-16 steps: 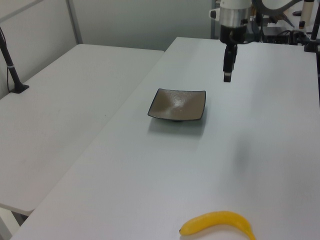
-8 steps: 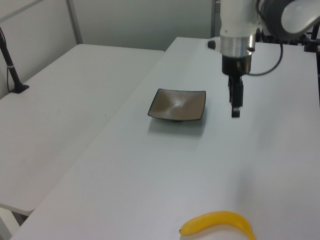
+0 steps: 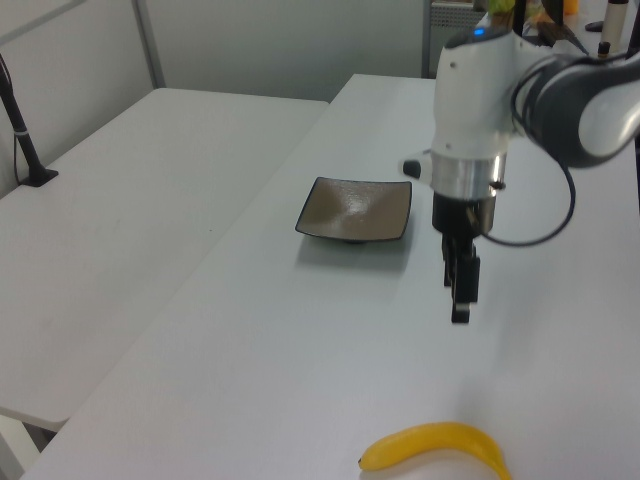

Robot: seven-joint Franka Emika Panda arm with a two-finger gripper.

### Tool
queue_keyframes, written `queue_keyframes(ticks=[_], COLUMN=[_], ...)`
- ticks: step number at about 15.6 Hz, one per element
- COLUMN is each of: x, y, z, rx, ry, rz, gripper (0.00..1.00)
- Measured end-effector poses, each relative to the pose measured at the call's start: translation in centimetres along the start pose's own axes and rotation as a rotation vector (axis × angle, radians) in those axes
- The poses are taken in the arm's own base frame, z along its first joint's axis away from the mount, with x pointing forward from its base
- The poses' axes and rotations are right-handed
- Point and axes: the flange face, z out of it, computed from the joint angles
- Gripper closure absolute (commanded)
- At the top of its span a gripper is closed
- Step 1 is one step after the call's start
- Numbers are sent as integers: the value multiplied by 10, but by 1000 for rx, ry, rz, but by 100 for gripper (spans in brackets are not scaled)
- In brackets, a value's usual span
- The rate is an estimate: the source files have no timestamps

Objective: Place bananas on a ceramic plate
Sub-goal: 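Move the open gripper over the yellow banana and lower it, then close the gripper on the middle of the yellow banana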

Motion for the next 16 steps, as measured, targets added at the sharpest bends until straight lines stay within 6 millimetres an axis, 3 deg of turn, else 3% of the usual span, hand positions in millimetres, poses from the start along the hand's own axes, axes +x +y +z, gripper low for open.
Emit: queue_keyframes(ticks=[7,12,16], x=[-4,-7,-7], y=[-54,-72,-78], z=[68,127,149], rx=[1,-51,-61], ry=[-7,-5,9], rz=[-33,-16,-3], gripper=[0,0,0])
